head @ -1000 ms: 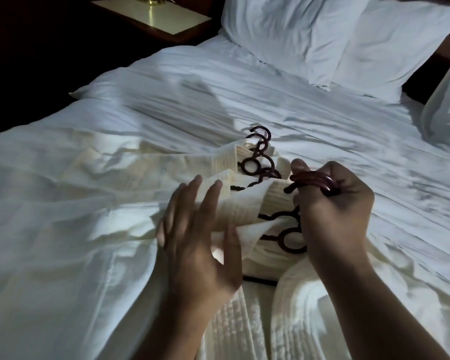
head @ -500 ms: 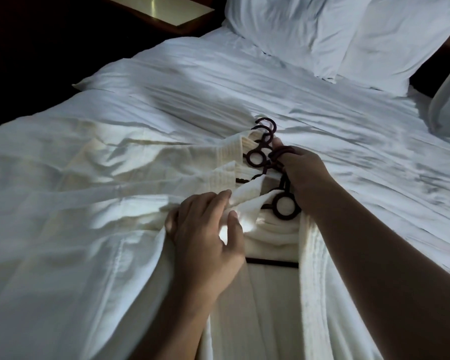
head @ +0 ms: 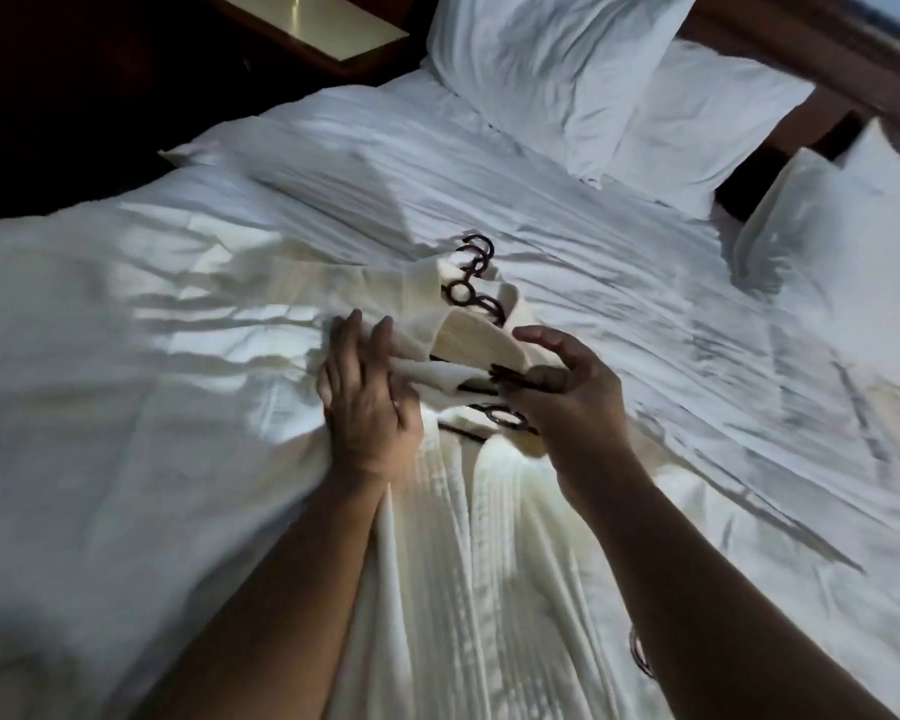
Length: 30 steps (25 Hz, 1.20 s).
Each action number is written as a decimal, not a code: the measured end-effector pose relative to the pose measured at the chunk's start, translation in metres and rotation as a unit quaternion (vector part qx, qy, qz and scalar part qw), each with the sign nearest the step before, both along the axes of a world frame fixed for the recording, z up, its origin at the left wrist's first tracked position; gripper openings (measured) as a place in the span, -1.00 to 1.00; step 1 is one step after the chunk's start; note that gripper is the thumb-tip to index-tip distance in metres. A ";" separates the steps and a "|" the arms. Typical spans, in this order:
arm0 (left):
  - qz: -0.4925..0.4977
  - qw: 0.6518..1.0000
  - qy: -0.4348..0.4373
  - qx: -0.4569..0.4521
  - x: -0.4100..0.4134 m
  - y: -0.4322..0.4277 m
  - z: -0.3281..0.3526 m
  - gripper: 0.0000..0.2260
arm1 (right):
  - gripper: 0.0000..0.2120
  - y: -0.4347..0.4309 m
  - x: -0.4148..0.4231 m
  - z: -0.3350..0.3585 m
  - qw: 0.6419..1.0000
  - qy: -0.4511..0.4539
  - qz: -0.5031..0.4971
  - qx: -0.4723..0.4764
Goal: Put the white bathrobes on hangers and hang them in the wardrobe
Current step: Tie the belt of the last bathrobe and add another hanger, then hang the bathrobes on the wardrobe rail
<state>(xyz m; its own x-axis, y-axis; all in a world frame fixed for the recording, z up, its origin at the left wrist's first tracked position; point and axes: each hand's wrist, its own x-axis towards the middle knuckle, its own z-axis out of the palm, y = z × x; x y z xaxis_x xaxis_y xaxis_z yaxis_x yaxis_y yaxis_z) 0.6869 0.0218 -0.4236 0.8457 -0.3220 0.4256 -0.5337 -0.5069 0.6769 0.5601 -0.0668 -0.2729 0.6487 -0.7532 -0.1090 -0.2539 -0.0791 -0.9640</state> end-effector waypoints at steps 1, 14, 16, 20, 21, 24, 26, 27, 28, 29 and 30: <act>-0.009 1.000 -0.002 0.014 -0.014 0.014 0.008 -0.43 | -0.55 0.020 -0.025 0.007 0.996 0.052 0.019 -0.063; -0.244 0.954 0.025 0.174 -0.173 0.358 0.235 -0.60 | -0.59 0.297 -0.238 0.288 0.981 0.124 0.151 -0.016; -0.249 0.954 0.033 0.165 -0.191 0.392 0.278 -0.61 | -0.67 0.316 -0.252 0.333 0.979 0.092 0.179 0.005; -0.179 0.976 -0.001 0.122 -0.254 0.444 0.376 -0.66 | -0.53 0.340 -0.302 0.411 0.968 -0.010 0.249 0.006; -0.150 0.983 0.012 0.109 -0.273 0.457 0.399 -0.73 | -0.47 0.346 -0.315 0.430 0.964 -0.029 0.262 0.010; -0.095 0.991 0.040 0.084 -0.318 0.492 0.455 -0.88 | -0.45 0.364 -0.345 0.469 0.948 -0.084 0.305 0.007; -0.086 0.992 0.060 0.074 -0.341 0.513 0.493 -0.91 | -0.45 0.374 -0.360 0.491 0.941 -0.120 0.316 0.005; -0.069 0.992 0.070 0.076 -0.351 0.525 0.513 -0.87 | -0.45 0.379 -0.367 0.503 0.935 -0.140 0.326 0.010; -0.048 0.993 0.074 0.080 -0.363 0.539 0.531 -0.81 | -0.47 0.387 -0.372 0.515 0.924 -0.160 0.347 0.017; -0.030 0.993 0.082 0.082 -0.376 0.553 0.546 -0.78 | -0.49 0.395 -0.376 0.527 0.910 -0.179 0.374 0.021; -0.015 0.992 0.095 0.079 -0.390 0.570 0.558 -0.77 | -0.53 0.405 -0.378 0.537 0.895 -0.195 0.401 0.024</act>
<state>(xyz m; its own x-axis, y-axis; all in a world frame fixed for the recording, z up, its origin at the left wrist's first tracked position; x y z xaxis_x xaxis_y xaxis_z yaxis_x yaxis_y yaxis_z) 0.2966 0.5914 0.1340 0.8949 -0.3981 0.2017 -0.4206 -0.6010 0.6796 0.1816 0.3384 0.2639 0.9743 -0.0282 0.2235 0.2223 -0.0418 -0.9741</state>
